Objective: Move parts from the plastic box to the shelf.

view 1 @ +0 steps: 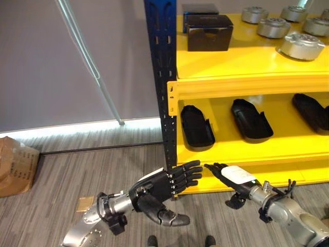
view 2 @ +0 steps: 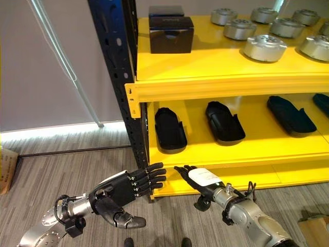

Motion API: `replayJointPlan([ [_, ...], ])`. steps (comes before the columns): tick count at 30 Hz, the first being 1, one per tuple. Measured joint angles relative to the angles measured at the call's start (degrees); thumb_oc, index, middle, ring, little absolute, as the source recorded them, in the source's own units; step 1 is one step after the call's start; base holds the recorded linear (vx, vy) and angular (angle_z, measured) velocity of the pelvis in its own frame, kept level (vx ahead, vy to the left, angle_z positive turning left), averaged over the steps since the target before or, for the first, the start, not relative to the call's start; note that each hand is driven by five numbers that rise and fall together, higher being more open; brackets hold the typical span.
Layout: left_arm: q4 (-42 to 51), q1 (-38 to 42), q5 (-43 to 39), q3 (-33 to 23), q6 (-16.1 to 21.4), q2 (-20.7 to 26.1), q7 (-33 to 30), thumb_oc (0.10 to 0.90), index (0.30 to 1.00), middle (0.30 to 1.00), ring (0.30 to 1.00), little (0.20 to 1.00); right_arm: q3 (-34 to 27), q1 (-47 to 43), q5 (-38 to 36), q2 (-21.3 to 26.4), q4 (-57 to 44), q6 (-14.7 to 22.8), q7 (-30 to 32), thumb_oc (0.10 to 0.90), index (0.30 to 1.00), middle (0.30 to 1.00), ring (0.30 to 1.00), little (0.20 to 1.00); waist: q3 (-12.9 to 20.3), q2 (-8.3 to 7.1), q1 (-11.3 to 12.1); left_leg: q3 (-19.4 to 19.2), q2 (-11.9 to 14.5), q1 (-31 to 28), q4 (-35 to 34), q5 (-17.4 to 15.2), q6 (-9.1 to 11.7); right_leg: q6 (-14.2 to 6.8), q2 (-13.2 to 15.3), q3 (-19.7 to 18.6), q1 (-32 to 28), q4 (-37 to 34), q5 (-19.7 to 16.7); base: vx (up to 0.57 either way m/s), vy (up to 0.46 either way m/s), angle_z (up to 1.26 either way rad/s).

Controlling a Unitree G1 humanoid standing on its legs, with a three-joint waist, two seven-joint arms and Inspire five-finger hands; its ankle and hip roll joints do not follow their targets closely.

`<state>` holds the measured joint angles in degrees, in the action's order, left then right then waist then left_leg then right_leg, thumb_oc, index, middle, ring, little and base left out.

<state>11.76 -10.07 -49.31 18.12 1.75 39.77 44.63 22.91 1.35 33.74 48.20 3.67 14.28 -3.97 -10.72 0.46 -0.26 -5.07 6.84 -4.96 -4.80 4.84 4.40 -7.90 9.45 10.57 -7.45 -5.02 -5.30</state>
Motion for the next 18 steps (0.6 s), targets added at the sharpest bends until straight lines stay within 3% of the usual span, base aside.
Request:
replayJointPlan([
  [15,-2.34,-0.72,-0.02,-2.60,-0.23,0.15,3.55,0.900,1.000,1.000,1.000,1.000,1.76,-1.90,3.38,-1.20,5.79,1.30,5.54,0.900,1.000,1.000,1.000,1.000,0.16,0.46,2.10,1.94,-0.41,-0.01,0.00,0.08,-0.09,0.02,0.31,1.74,-1.31,0.01,0.33,0.01,0.002,0.06],
  [18,-2.37,-0.11,0.45,-2.30,-0.73,1.30,4.33,0.900,1.000,1.000,1.000,1.000,5.55,-6.41,4.48,-2.21,9.87,0.51,5.84,0.900,1.000,1.000,1.000,1.000,0.21,0.55,2.10,2.24,-0.50,0.12,0.01,0.23,-0.12,0.03,0.38,2.43,-1.35,0.02,0.31,0.00,0.000,0.06],
])
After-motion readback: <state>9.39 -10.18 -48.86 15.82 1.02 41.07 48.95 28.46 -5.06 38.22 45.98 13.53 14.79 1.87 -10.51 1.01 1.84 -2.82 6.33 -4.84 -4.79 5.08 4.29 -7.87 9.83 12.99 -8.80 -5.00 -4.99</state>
